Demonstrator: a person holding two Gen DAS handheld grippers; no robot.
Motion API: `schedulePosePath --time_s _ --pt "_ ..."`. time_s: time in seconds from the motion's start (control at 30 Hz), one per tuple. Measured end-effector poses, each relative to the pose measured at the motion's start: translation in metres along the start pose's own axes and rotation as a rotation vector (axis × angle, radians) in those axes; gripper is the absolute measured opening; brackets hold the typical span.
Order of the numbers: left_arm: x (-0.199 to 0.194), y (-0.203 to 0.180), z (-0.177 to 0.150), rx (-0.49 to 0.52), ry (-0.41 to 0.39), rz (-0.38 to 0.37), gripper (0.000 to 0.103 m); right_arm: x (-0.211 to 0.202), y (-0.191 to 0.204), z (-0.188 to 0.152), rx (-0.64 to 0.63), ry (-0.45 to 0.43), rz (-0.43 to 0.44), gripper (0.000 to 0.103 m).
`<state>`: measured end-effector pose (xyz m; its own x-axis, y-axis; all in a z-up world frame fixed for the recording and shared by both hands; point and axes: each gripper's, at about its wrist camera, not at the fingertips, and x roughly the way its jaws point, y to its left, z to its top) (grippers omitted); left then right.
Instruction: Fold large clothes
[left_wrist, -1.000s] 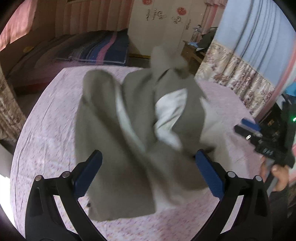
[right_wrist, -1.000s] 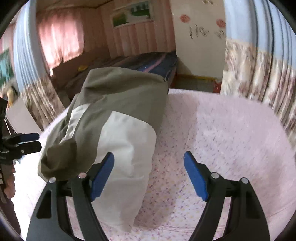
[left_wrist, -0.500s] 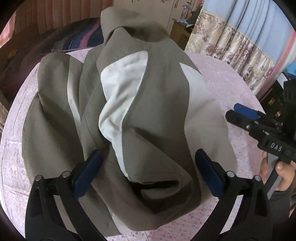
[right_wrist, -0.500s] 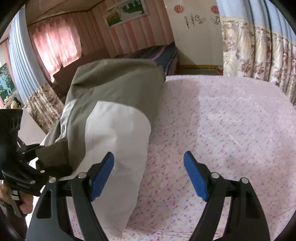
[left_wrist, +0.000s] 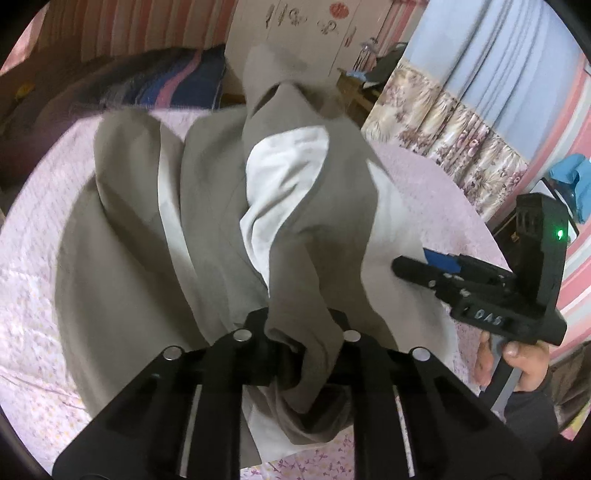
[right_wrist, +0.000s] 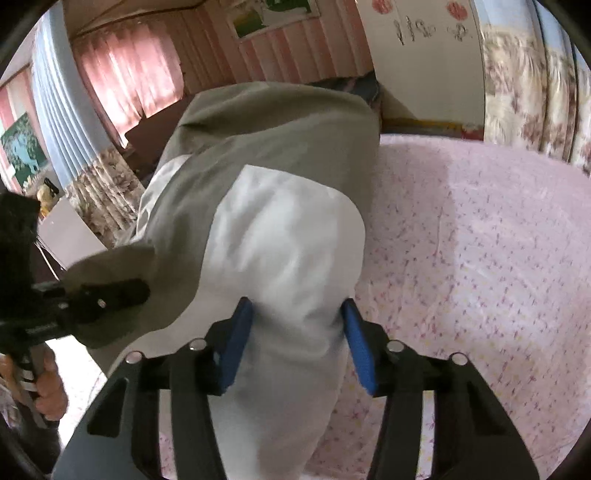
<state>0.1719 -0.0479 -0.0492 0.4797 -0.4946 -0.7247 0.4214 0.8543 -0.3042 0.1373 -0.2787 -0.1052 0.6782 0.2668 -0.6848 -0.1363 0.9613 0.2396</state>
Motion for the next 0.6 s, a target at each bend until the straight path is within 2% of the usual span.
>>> schedulePosePath --time_s 0.07,0.13,0.23,0.4,0.6 --pt "-0.015 0.001 0.004 -0.003 -0.044 -0.012 0.011 -0.005 0.004 -0.001 0.0 -0.033 0.001 0.039" --pt "-0.032 0.001 0.009 0.0 -0.087 -0.023 0.011 -0.012 0.011 0.001 -0.013 -0.062 0.006 0.025" --pt "-0.059 0.001 0.011 0.017 -0.142 -0.016 0.01 -0.021 0.037 0.008 -0.092 -0.088 0.003 0.016" --pt "-0.092 0.023 -0.008 -0.01 -0.192 0.026 0.01 -0.017 0.088 0.018 -0.223 -0.086 0.016 0.016" --pt "-0.094 0.078 -0.057 -0.176 -0.164 0.061 0.01 -0.006 0.128 0.015 -0.341 -0.049 -0.018 0.016"
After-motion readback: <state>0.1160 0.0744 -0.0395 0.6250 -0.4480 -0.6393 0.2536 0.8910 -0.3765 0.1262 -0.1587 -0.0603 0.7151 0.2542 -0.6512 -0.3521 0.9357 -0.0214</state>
